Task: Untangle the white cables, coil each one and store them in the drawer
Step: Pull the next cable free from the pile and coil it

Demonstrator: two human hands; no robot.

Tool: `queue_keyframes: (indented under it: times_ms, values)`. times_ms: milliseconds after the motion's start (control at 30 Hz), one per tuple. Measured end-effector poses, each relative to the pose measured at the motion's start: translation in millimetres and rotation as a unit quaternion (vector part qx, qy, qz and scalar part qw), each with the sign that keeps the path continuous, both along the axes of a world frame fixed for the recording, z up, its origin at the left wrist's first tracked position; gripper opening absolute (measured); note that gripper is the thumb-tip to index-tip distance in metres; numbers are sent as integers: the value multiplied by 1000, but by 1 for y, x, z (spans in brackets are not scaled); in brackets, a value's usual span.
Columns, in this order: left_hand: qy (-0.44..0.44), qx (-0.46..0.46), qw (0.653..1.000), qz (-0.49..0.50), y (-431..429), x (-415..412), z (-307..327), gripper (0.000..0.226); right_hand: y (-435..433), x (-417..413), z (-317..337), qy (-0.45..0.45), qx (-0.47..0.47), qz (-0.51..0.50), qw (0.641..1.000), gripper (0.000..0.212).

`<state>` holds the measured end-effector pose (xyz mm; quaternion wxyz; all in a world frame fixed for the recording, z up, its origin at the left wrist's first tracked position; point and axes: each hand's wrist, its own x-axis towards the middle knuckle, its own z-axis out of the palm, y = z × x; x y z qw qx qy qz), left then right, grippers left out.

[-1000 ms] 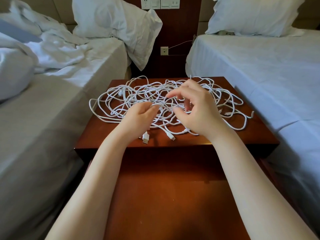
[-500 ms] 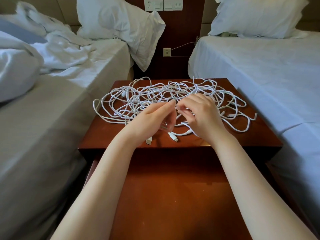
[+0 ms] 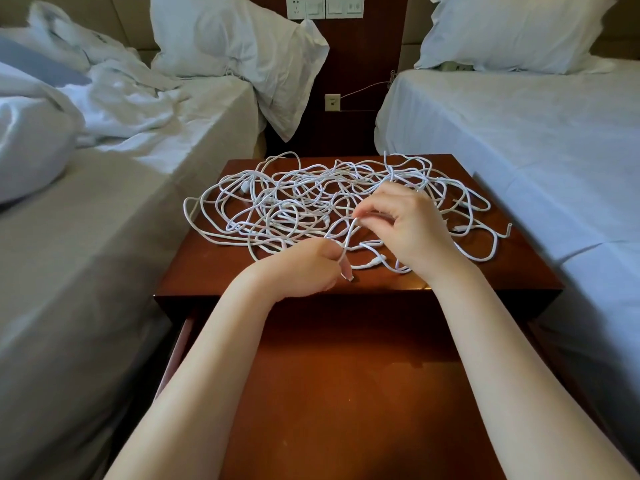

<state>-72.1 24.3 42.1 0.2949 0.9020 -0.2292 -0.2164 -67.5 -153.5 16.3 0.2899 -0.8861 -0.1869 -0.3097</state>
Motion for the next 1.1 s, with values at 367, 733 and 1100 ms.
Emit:
queue_keyframes:
  times_ms: [367, 733, 1100]
  values:
    - [176, -329, 920, -122, -2, -8, 5, 30, 5, -2, 1, 55, 101, 87, 990, 20]
    - [3, -580, 807, 114, 9, 16, 4, 36, 45, -6, -18, 269, -35, 127, 954, 22]
    - [-316, -316, 835, 320, 34, 41, -20, 29, 11, -6, 3, 185, 99, 58, 976, 19]
